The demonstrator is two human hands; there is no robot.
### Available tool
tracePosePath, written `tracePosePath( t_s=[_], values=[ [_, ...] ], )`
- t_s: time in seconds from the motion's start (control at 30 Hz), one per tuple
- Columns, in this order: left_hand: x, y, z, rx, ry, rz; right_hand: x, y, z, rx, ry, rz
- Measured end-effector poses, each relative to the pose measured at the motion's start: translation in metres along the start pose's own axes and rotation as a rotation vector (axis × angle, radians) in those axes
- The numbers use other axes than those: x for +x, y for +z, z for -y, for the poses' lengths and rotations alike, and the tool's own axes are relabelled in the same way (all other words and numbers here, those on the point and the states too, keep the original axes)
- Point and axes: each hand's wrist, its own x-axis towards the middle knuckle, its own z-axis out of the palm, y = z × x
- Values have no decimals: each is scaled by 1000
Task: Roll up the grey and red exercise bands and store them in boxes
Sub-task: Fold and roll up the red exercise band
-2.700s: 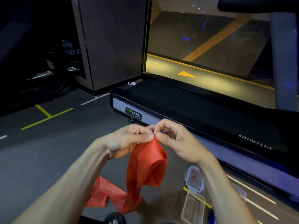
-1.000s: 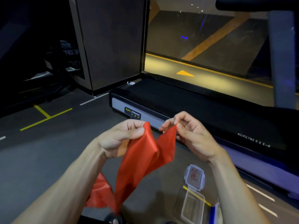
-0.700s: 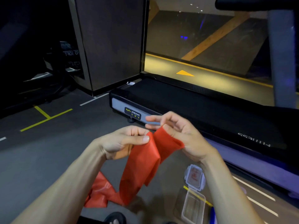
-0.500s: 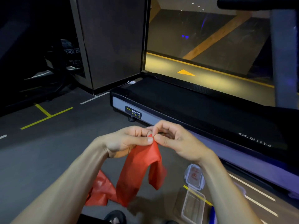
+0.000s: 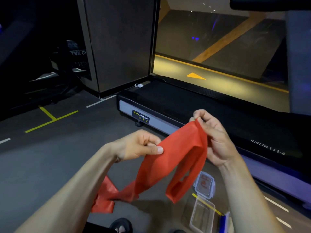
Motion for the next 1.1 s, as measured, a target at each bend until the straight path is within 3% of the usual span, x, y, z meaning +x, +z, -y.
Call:
tracePosePath(
  t_s=[0.4,0.7,0.97,1.1],
  values=[
    [3,5,1,-16,63,-99,0,-8,-1,-12,0,-72],
    [-1,2,-1,-81,9,-43,-5,-18,0,-83,17,-125],
    [-10,-2,-6,-472,134,106,-12,-28,-9,-466,133,109],
    [-7,6,-11,-597,227,91,-6,-4,-19,-496,138,192]
  ],
)
